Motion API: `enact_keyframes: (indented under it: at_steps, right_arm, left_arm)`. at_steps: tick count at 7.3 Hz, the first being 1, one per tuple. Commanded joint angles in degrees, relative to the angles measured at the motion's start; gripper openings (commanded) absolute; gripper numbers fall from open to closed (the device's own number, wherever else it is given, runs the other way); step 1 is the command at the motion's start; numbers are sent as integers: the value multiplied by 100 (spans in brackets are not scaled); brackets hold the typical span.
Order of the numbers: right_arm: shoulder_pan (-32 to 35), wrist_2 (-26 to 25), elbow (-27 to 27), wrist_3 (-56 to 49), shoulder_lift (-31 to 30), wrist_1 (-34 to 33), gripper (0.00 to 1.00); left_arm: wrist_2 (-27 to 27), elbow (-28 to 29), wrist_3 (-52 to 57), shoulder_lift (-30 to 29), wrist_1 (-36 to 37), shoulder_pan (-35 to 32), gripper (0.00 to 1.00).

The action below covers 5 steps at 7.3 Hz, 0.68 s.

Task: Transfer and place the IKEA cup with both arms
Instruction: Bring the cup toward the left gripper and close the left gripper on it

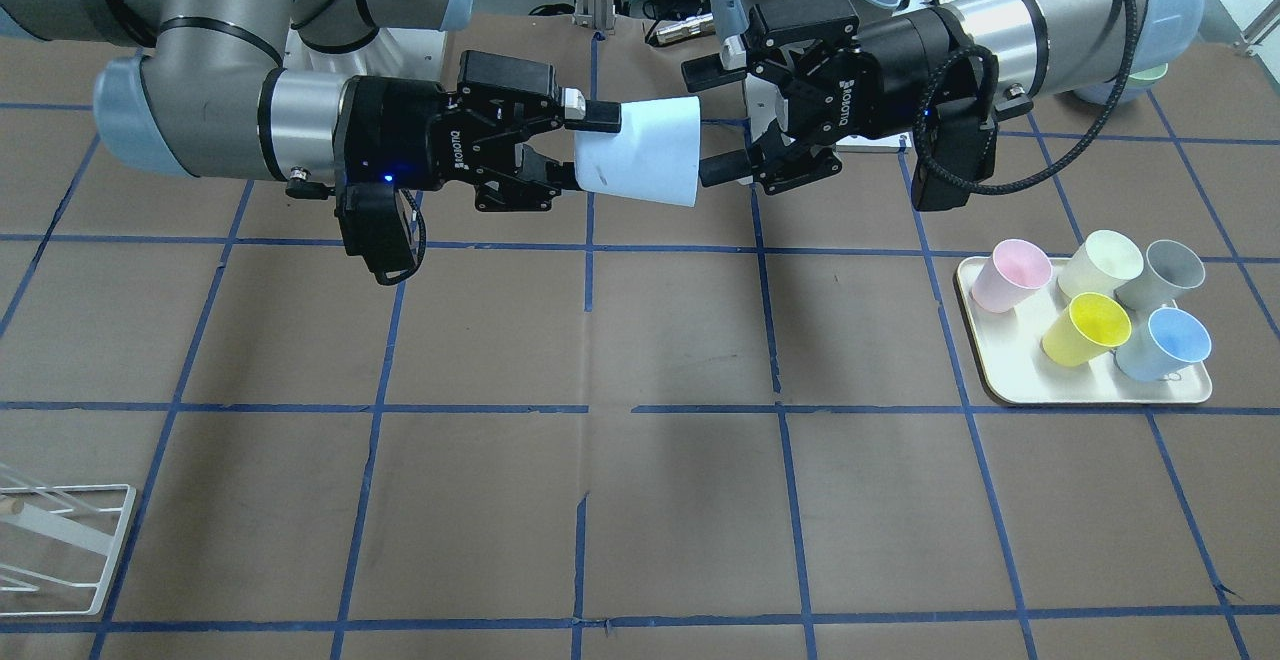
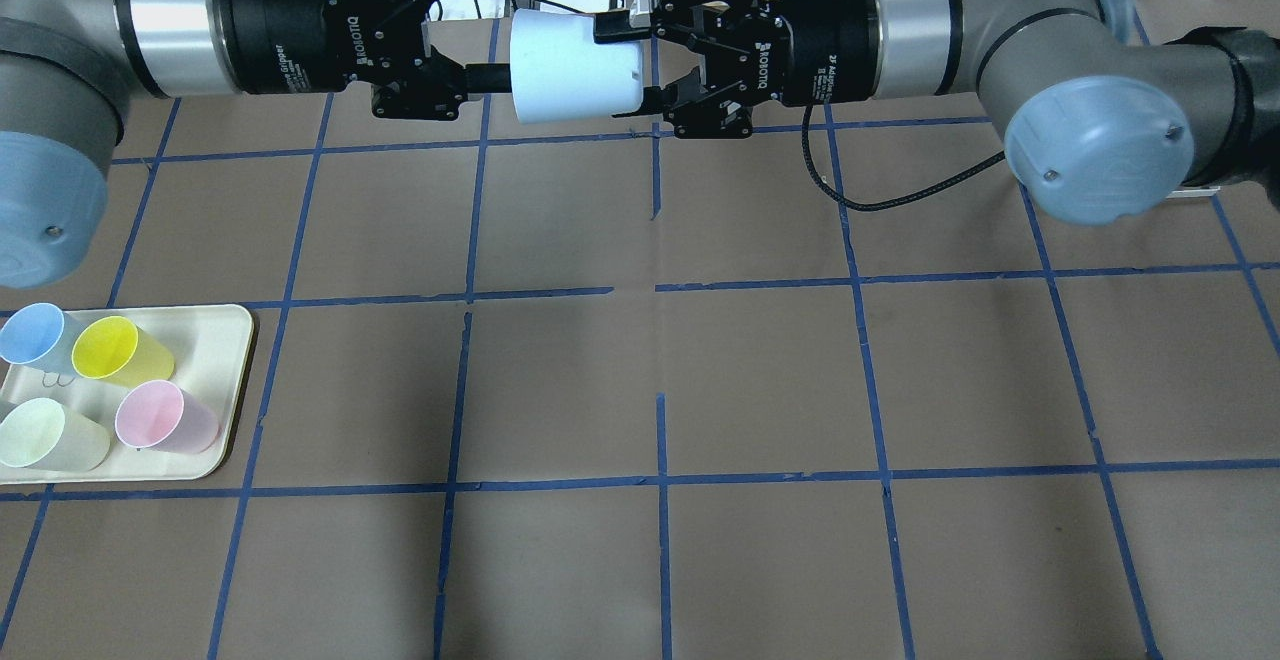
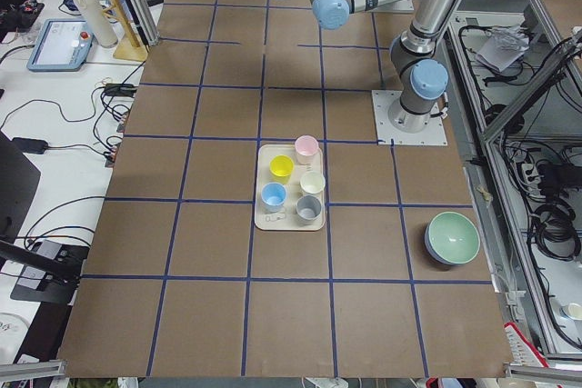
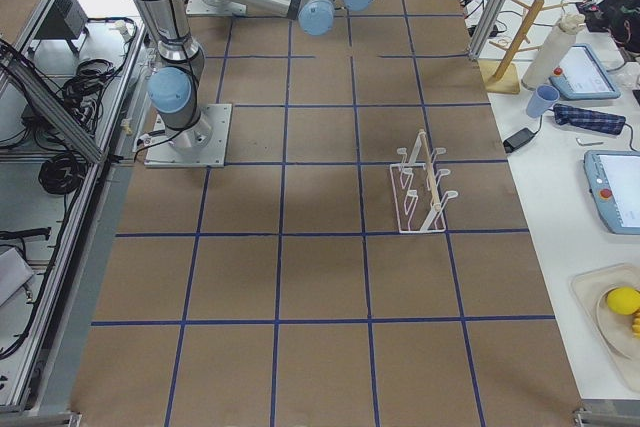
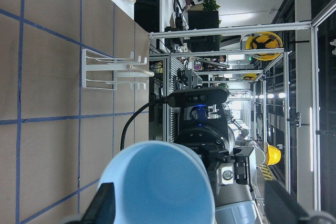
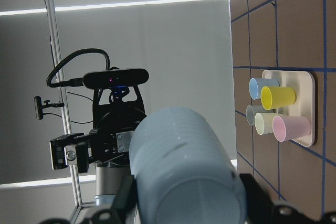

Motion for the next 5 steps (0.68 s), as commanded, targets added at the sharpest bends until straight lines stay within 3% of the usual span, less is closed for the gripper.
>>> enact_keyframes:
  at_steps: [1, 2, 4, 5]
  right_arm:
    - [4, -12, 0, 132, -26, -2, 4]
    - [4, -12, -9, 132, 0, -2, 4]
    - [4, -12, 0, 132, -17, 6, 4]
    - [4, -12, -9, 141, 0, 6, 4]
  left_arm:
    - [5, -40, -26, 58, 5, -127, 94]
    - [23, -58, -17, 58, 22, -207, 85]
    - [23, -84, -17, 40, 101, -190, 44]
    - [32, -84, -17, 14, 127, -181, 38]
